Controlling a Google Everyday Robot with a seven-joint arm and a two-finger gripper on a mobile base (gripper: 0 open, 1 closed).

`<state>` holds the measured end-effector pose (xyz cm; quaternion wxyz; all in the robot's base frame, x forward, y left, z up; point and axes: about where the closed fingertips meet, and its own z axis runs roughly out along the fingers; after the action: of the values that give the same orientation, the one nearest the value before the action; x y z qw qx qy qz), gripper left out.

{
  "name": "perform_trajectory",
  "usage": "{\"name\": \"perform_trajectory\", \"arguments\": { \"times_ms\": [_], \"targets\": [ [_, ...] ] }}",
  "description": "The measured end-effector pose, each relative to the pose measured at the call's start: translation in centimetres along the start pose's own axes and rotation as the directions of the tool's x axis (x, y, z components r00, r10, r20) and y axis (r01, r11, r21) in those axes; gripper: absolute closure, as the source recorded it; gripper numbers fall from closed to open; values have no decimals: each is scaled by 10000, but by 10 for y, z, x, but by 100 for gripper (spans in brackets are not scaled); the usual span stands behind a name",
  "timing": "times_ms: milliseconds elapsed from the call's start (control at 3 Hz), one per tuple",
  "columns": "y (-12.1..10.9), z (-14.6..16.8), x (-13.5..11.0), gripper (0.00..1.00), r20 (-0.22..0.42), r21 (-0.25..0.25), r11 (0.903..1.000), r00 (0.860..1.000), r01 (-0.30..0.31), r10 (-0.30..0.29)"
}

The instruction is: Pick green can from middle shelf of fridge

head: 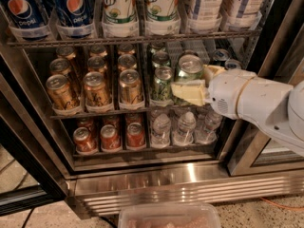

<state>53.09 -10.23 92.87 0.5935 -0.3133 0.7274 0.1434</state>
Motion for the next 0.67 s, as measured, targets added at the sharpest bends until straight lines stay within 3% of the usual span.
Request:
{"name": "perform_trajectory", "arguments": {
  "times_ms": [333,667],
  "targets": [
    [44,-3,-2,100,-59,-1574,9875,9999,115,-126],
    [91,-10,-11,100,13,-3383,9398,9988,474,-499]
  ]
}}
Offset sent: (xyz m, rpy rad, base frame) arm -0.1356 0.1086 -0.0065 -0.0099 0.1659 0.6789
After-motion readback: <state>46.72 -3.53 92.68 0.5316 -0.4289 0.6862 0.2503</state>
